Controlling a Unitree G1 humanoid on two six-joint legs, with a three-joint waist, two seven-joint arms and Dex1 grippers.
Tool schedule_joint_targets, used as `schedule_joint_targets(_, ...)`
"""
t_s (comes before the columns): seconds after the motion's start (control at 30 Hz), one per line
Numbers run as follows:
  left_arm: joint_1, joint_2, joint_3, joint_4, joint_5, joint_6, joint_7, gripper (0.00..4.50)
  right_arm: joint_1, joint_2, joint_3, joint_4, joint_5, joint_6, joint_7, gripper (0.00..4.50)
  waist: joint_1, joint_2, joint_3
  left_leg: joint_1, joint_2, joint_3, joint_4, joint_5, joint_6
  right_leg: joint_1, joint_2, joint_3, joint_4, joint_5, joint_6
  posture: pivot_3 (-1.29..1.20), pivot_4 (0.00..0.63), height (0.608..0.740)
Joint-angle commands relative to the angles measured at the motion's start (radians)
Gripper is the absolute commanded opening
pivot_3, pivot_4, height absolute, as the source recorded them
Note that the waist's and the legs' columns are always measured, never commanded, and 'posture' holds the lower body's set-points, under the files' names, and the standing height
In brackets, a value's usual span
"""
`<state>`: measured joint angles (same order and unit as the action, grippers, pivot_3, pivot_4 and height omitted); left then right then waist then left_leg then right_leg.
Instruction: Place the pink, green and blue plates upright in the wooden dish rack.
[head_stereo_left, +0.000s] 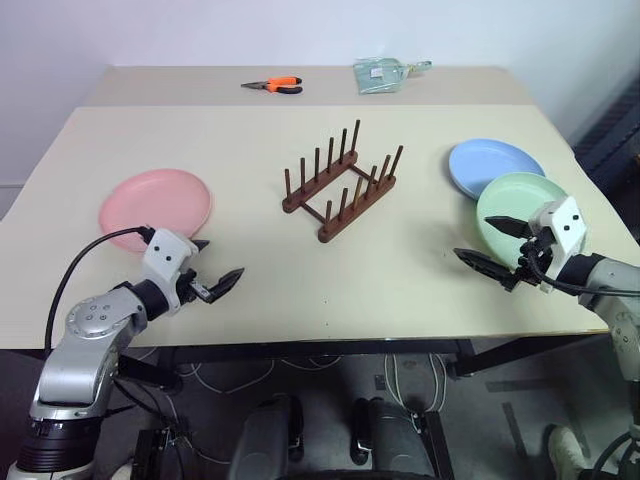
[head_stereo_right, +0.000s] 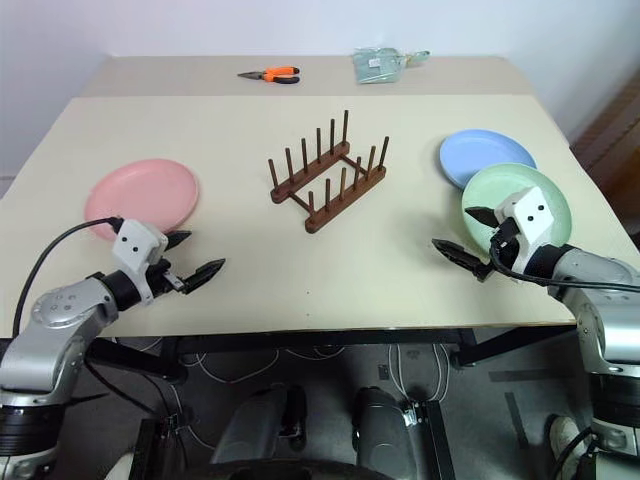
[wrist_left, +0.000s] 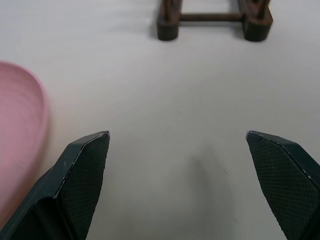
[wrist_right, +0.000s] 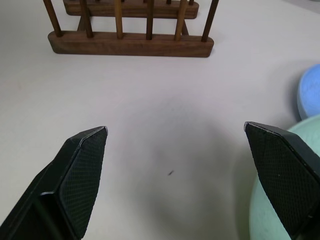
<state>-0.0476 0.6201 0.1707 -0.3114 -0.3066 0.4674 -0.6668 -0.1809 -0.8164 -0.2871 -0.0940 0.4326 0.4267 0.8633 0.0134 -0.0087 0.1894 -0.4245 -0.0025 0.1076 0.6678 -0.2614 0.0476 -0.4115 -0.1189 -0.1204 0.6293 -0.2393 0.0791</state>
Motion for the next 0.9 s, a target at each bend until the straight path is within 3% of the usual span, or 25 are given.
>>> schedule_joint_targets(0.03, -0.003, -0.004, -0.01, -0.031, 0.006, -0.01, 0.014, 4.47, -0.017, 0.005, -0.005, -0.023, -0.013, -0.034, -0.014, 4.5, -0.001, 0.0, 0.0, 0.0, 0.0, 0.0, 0.0, 0.0, 0.0, 0.0, 0.0, 0.0, 0.0, 0.0, 0.0, 0.0, 0.15, 0.74)
schedule_joint_targets(0.2, -0.007, -0.023, -0.041, -0.042, 0.022, -0.015, 0.035, 4.47, -0.031, 0.031, 0.018, -0.031, -0.028, -0.046, -0.039, 4.5, -0.001, 0.0, 0.0, 0.0, 0.0, 0.0, 0.0, 0.0, 0.0, 0.0, 0.0, 0.0, 0.0, 0.0, 0.0, 0.0, 0.15, 0.74)
schedule_joint_targets(0.4, -0.072, -0.096, -0.176, -0.012, 0.094, -0.017, 0.094, 4.47, -0.009, 0.05, 0.097, -0.136, 0.016, 0.042, -0.014, 4.5, 0.002, 0.0, 0.0, 0.0, 0.0, 0.0, 0.0, 0.0, 0.0, 0.0, 0.0, 0.0, 0.0, 0.0, 0.0, 0.0, 0.15, 0.74)
schedule_joint_targets(0.53, -0.205, -0.268, -0.326, 0.133, 0.21, -0.014, 0.228, 4.47, 0.005, 0.127, 0.164, -0.226, -0.014, 0.049, -0.093, 4.5, 0.006, 0.0, -0.001, 0.0, -0.001, 0.0, 0.001, 0.0, 0.001, 0.001, 0.0, 0.0, 0.0, 0.0, 0.001, 0.0, 0.15, 0.74)
schedule_joint_targets(0.63, -0.275, -0.343, -0.406, 0.265, 0.263, -0.042, 0.24, 4.47, 0.019, 0.185, 0.216, -0.302, -0.028, 0.075, -0.157, 4.5, 0.002, 0.0, -0.001, 0.0, -0.001, 0.0, 0.001, 0.0, 0.001, 0.001, 0.001, 0.0, 0.0, 0.0, 0.001, 0.0, 0.15, 0.74)
schedule_joint_targets(0.9, -0.452, -0.454, -0.43, 0.583, 0.294, -0.162, 0.232, 4.47, 0.061, 0.229, 0.281, -0.401, -0.052, 0.11, -0.227, 4.5, 0.012, 0.001, -0.002, 0.001, -0.001, -0.001, 0.004, -0.001, 0.003, 0.003, 0.0, -0.001, 0.001, 0.0, 0.002, 0.0, 0.15, 0.74)
